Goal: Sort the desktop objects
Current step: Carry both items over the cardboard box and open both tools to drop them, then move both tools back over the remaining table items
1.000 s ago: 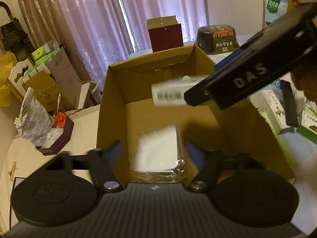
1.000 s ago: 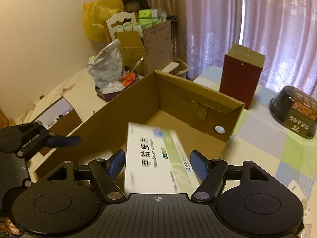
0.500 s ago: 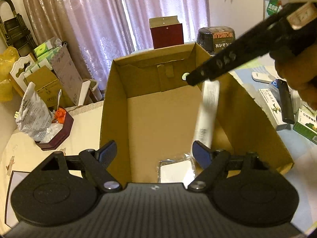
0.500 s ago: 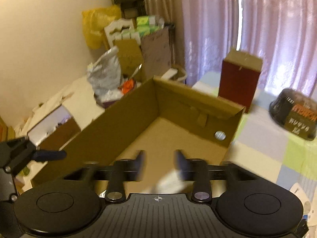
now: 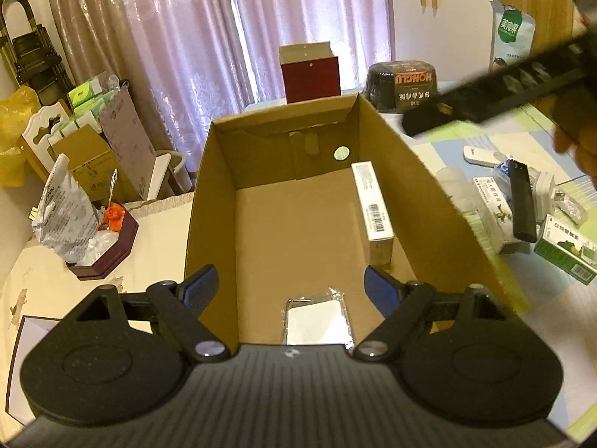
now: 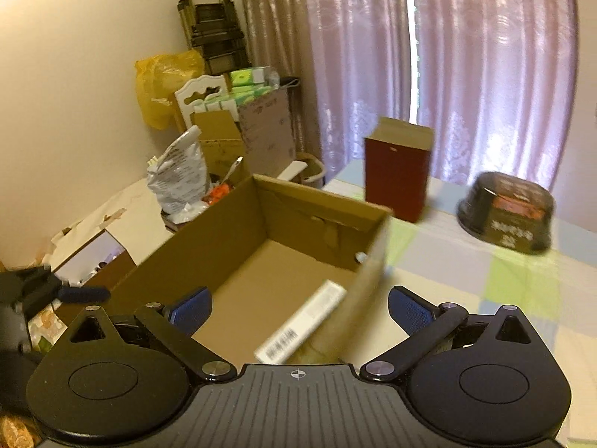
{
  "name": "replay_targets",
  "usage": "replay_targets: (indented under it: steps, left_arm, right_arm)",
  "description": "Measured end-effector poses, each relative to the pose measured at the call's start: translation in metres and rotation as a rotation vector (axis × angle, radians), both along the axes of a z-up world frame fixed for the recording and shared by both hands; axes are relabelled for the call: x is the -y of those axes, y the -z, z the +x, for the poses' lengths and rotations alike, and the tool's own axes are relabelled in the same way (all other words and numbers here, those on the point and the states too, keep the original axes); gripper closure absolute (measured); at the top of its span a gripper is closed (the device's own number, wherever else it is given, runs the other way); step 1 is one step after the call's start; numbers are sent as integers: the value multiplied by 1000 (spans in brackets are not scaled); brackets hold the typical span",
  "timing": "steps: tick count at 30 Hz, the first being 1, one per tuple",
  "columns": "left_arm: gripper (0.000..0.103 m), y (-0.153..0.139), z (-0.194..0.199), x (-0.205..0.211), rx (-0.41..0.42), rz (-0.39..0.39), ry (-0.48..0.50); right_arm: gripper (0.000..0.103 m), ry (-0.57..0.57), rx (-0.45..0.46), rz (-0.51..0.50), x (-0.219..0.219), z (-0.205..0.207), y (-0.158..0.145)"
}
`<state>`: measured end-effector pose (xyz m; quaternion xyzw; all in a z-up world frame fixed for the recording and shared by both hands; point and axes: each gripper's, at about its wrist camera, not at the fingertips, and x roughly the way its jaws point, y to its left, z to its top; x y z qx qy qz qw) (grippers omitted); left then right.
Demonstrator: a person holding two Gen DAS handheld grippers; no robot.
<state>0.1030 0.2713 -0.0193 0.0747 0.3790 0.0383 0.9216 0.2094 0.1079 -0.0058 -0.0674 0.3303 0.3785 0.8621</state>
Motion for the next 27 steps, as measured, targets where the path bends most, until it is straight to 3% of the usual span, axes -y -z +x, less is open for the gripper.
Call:
replay_targets:
  steps: [11,18,27]
  left_arm:
    - [16,-34,-16,59,71,-24,74]
    - [13,-36,-26,117,74,-40,169]
    - [13,-28,-36,188,50,-52,287]
  right_arm:
    - [0,132,61,-146,135,-90,35]
    - [0,257,-23,-211,217,-123,58]
    - [0,261,-51,-208,247,-129,61]
